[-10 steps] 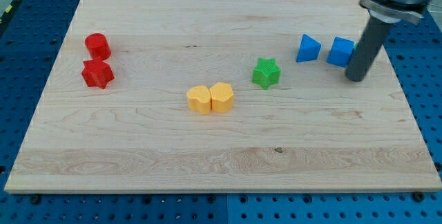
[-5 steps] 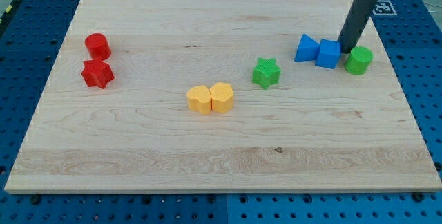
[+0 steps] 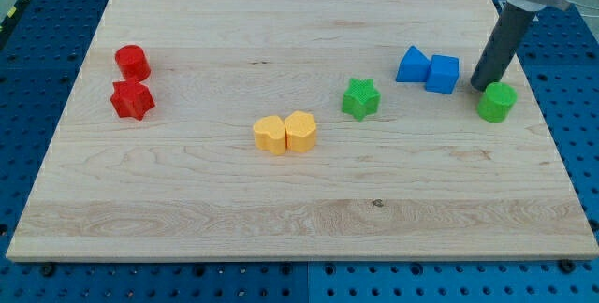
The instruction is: Move the green circle towards the bottom side of the green star
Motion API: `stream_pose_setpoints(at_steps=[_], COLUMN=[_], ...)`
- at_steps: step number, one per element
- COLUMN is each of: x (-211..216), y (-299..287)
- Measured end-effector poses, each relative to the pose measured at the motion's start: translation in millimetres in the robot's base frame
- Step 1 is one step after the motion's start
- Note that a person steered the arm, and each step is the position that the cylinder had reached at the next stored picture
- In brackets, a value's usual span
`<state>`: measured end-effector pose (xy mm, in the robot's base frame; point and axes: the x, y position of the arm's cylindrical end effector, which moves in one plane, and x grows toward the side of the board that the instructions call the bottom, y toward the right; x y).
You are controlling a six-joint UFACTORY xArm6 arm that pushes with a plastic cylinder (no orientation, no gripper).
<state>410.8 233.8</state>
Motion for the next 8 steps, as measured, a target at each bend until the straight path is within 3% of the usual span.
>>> stream_pose_setpoints(at_steps=[2,5,8], x=[-8,54,58], y=[35,2,16])
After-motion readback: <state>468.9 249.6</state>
